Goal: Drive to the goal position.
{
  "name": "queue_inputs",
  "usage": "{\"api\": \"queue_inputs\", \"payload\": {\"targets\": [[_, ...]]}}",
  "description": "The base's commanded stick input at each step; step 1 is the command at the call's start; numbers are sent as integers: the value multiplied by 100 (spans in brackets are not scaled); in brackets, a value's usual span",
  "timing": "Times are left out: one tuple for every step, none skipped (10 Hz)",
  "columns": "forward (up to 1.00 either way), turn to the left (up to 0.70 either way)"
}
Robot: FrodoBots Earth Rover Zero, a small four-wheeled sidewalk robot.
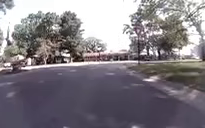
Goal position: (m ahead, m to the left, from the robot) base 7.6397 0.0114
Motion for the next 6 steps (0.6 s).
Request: {"api": "queue_inputs", "payload": {"targets": [[69, 3], [69, 3], [69, 3], [69, 3], [69, 3], [69, 3]]}}
